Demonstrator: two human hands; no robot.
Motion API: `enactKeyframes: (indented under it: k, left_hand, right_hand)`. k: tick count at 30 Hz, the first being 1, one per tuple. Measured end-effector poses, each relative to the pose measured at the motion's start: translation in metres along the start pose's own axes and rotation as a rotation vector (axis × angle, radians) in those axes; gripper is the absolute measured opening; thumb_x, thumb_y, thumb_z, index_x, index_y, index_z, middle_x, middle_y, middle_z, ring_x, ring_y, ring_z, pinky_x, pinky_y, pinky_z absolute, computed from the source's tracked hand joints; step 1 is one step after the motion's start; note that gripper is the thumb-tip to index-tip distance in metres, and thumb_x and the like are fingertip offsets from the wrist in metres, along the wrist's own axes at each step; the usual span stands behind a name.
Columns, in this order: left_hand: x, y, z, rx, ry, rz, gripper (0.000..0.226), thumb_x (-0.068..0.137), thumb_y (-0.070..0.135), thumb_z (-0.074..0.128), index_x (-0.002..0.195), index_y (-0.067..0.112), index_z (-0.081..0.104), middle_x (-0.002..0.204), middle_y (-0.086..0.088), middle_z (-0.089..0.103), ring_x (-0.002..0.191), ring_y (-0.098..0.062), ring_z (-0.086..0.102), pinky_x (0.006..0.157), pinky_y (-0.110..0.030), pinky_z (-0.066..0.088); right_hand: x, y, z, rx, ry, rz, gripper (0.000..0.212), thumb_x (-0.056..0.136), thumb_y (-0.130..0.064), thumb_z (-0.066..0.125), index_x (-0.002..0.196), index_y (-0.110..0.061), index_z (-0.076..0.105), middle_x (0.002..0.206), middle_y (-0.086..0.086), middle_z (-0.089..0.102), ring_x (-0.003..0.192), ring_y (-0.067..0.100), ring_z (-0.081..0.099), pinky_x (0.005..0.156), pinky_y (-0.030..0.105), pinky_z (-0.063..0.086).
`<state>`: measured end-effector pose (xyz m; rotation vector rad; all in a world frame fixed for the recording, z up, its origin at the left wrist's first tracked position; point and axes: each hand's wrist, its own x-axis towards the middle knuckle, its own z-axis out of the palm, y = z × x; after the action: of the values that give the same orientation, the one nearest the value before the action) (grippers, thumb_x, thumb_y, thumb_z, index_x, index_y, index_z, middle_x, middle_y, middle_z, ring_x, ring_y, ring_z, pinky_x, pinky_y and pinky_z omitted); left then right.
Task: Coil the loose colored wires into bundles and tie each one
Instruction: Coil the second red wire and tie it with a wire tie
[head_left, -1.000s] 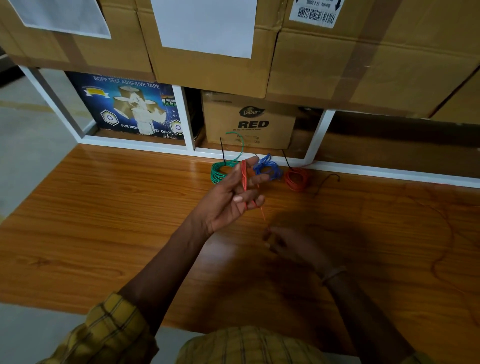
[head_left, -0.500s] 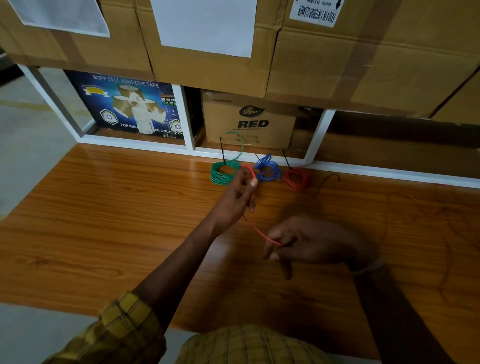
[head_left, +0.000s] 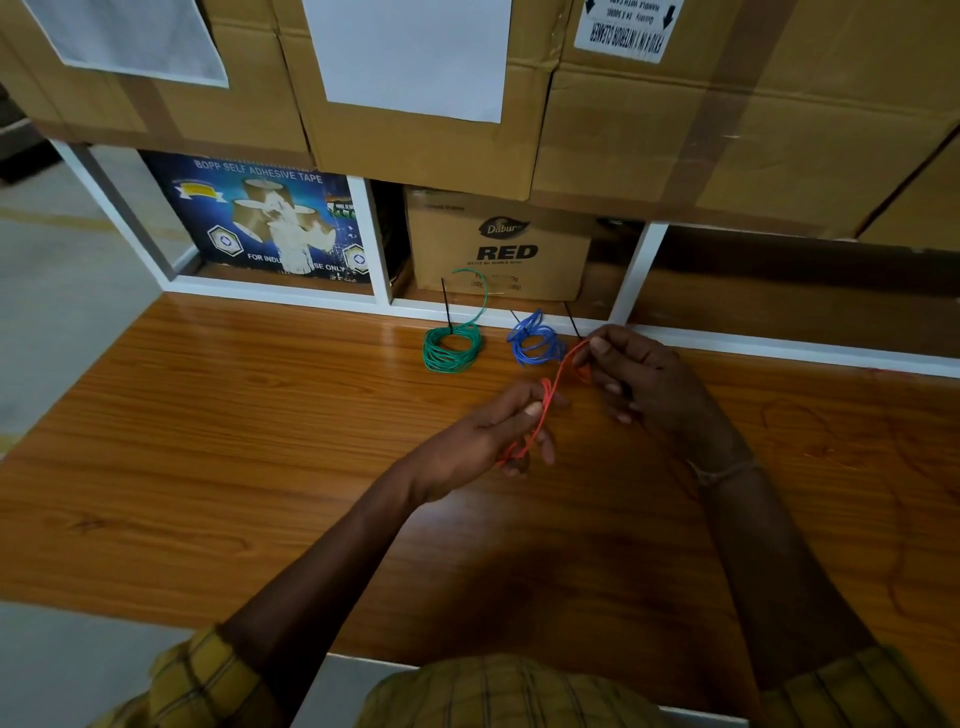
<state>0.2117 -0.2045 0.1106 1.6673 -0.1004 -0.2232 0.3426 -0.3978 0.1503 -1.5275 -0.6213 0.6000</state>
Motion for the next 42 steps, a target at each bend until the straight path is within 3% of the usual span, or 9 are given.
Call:
enactKeyframes:
  k: [7,10,16,20,24,28,35,39,42]
  left_hand:
    - [-0.008,0.016,0.005,-0.252,-0.104,-0.027,0.037,0.115,0.030,0.034,0.146,0.014,0.047,0.091,-0.016,0.057,0.057,-0.015,0.027,0.052,-0.030,0.019]
    - [-0.005,0.015,0.004,-0.489,-0.130,0.026,0.043,0.115,0.030,0.034,0.149,0.005,0.041,0.098,-0.015,0.059,0.055,-0.012,0.029,0.051,-0.029,0.016]
    - [0.009,0.018,-0.005,-0.885,-0.082,0.193,0.037,0.116,0.032,0.026,0.145,0.020,0.046,0.147,-0.029,0.051,0.067,-0.018,0.053,0.056,-0.025,0.047]
    - [0.023,0.011,-0.010,-0.948,0.082,0.154,0.037,0.114,0.036,0.034,0.147,0.023,0.046,0.150,-0.023,0.051,0.091,-0.028,0.073,0.068,-0.029,0.060]
    - [0.032,0.003,0.004,-0.802,0.232,0.080,0.038,0.114,0.033,0.035,0.150,0.025,0.042,0.148,-0.011,0.054,0.105,-0.036,0.074,0.084,-0.036,0.064]
    - [0.038,-0.008,0.017,-0.358,0.336,0.081,0.034,0.115,0.031,0.036,0.149,0.025,0.038,0.160,0.004,0.039,0.114,-0.037,0.073,0.101,-0.044,0.059]
    - [0.038,-0.015,0.018,0.083,0.337,0.064,0.025,0.114,0.026,0.040,0.137,0.016,0.042,0.140,-0.006,0.046,0.091,-0.016,0.076,0.079,-0.021,0.057]
    - [0.030,-0.019,0.025,0.067,0.232,-0.014,0.028,0.114,0.025,0.039,0.135,0.006,0.041,0.135,-0.011,0.054,0.073,-0.007,0.070,0.061,-0.020,0.048]
    - [0.022,-0.015,0.036,-0.059,0.121,-0.066,0.035,0.115,0.036,0.035,0.142,0.017,0.044,0.132,-0.015,0.064,0.069,-0.024,0.067,0.057,-0.030,0.042]
  right_hand:
    - [0.003,0.028,0.001,-0.211,0.147,-0.002,0.027,0.105,-0.033,0.054,0.104,-0.010,0.068,0.074,0.023,0.049,0.051,0.016,0.041,0.045,0.026,0.039]
    - [-0.004,0.045,0.008,-0.233,0.084,0.080,0.030,0.105,-0.036,0.053,0.102,-0.011,0.070,0.072,0.014,0.056,0.053,0.020,0.050,0.048,0.027,0.043]
    - [-0.026,0.082,0.035,-0.300,-0.078,0.250,0.031,0.110,-0.031,0.044,0.098,-0.014,0.068,0.061,0.008,0.061,0.044,0.019,0.055,0.041,0.026,0.046]
    - [-0.048,0.083,0.048,-0.420,-0.282,0.273,0.021,0.108,-0.039,0.047,0.110,-0.024,0.062,0.066,0.003,0.066,0.057,0.022,0.064,0.054,0.032,0.053]
    - [-0.057,0.052,0.057,-0.684,-0.386,0.280,0.034,0.103,-0.048,0.053,0.123,-0.021,0.050,0.079,-0.010,0.065,0.070,0.011,0.068,0.073,0.033,0.055]
    - [-0.063,0.023,0.050,-0.772,-0.579,0.415,0.032,0.105,-0.043,0.052,0.107,-0.013,0.059,0.092,0.011,0.078,0.083,0.029,0.076,0.084,0.052,0.059]
    - [-0.072,-0.030,0.007,-0.465,-0.797,0.191,0.018,0.101,-0.009,0.063,0.115,0.000,0.060,0.085,0.023,0.072,0.069,0.029,0.072,0.065,0.037,0.060]
    - [-0.064,-0.048,-0.029,-0.218,-0.566,0.043,0.020,0.099,-0.019,0.061,0.113,-0.005,0.064,0.072,0.017,0.062,0.054,0.020,0.059,0.047,0.032,0.048]
    - [-0.046,-0.040,-0.045,-0.013,-0.312,0.029,0.032,0.104,-0.031,0.049,0.108,-0.004,0.066,0.058,0.007,0.044,0.038,0.012,0.039,0.039,0.027,0.034]
